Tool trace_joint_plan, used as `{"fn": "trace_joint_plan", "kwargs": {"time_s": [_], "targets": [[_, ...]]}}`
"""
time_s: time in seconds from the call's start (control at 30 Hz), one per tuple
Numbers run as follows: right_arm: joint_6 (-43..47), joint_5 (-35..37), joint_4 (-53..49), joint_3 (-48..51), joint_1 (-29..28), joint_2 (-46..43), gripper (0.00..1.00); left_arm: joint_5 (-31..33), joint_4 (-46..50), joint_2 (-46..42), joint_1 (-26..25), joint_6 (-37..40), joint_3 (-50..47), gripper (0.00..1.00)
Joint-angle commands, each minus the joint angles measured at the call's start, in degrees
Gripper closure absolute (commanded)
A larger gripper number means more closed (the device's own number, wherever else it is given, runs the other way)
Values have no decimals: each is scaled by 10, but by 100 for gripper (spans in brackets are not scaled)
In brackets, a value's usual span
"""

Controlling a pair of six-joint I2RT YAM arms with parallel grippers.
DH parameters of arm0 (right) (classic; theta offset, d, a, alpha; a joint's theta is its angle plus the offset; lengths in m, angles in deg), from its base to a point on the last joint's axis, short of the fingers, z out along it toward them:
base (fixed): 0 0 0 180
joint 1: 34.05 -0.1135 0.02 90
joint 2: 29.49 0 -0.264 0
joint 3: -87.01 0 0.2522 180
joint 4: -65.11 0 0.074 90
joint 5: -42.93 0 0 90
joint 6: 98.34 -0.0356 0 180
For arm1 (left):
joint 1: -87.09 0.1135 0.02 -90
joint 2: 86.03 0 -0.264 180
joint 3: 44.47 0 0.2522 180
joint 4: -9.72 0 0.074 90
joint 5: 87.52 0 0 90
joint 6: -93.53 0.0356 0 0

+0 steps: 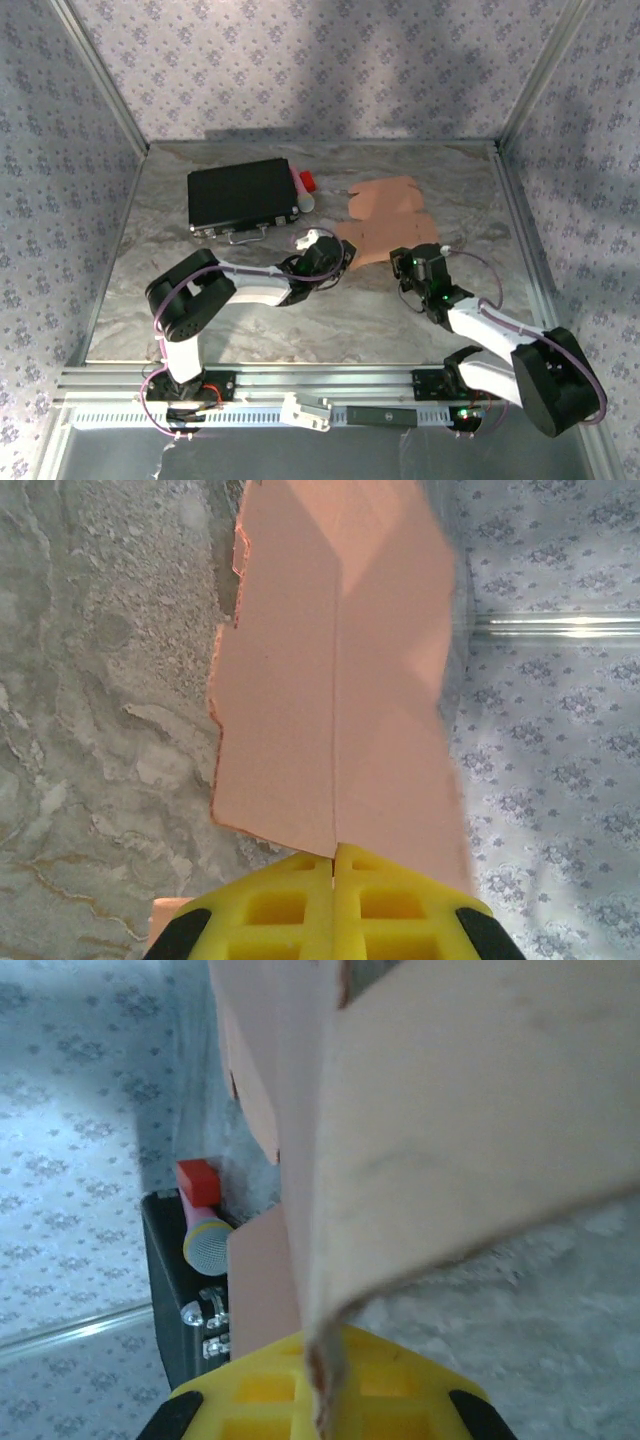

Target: Fold the paper box

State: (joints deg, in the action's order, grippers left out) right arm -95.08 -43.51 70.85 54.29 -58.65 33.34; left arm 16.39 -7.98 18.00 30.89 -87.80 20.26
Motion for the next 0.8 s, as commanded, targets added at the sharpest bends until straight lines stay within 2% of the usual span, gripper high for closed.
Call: {"fn": "trace_joint_plan", "kwargs": {"time_s": [0.0, 0.1, 0.23, 0.47, 0.77], "targets": [[24, 19, -63, -32, 7, -34, 100, -10, -10, -45, -3, 32, -4, 93], [51, 11, -108, -61, 17, -69, 100, -12, 53, -94, -2, 66, 2, 64], [88, -11, -196, -122, 37, -113, 100, 16, 224, -187, -1, 148, 36, 45], [164, -69, -317, -263, 57, -115, 100, 17, 407, -317, 53, 257, 53, 42], [229, -95, -435, -416, 39, -120, 100, 32, 514, -450, 118, 309, -4, 43]]}}
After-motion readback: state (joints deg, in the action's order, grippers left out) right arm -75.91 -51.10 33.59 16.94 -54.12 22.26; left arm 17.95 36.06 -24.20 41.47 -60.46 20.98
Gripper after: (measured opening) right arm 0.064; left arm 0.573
